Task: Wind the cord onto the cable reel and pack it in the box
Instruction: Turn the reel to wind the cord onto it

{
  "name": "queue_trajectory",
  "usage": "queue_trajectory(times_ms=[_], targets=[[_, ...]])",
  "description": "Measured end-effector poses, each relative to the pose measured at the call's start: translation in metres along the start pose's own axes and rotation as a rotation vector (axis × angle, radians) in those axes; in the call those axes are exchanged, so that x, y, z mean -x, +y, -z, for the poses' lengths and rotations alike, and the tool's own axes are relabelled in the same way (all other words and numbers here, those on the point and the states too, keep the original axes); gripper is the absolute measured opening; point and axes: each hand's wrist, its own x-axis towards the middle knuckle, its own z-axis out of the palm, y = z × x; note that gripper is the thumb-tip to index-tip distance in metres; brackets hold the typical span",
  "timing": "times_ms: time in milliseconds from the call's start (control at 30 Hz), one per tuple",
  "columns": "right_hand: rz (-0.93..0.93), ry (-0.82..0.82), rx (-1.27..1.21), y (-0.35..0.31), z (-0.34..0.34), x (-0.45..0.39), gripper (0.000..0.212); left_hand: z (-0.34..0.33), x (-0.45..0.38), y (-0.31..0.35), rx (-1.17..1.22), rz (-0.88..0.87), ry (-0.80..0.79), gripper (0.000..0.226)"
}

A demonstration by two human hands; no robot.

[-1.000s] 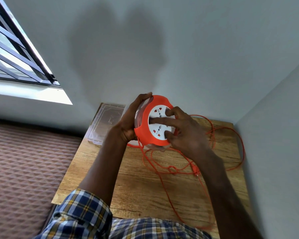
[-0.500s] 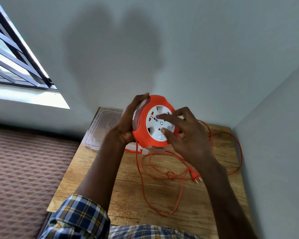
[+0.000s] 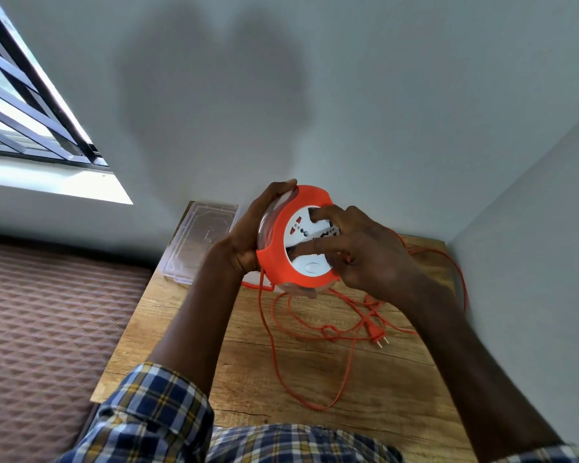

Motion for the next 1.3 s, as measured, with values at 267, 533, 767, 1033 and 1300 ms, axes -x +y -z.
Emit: queue_trajectory(times_ms=[267,533,767,1033,1300], targets=[[-0.548,0.354,-0.101,-0.031,-0.028,-0.005,0.067,-0.006,-0.006,0.004,-0.050,-0.048,0.097,0.051],[-0.476,0.400,-0.058,-0.025,-0.031,0.013,0.045,-0.008,-0.003,0.002,-0.063,-0.010,0.091,0.052],[-0.177,0.041,-0.077,-0.007,-0.011,0.013,0.057,-0.002,-0.001,-0.002,-0.051,0.007,0.079,0.055],[-0.165,0.040,0.046,-0.002,-0.011,0.005,0.059,-0.005,-0.001,-0.001,-0.046,0.018,0.051,0.056],[-0.693,0.435,-0.237,-0.037,-0.035,0.001,0.070,-0.017,-0.004,-0.003,-0.098,-0.046,0.113,0.050]])
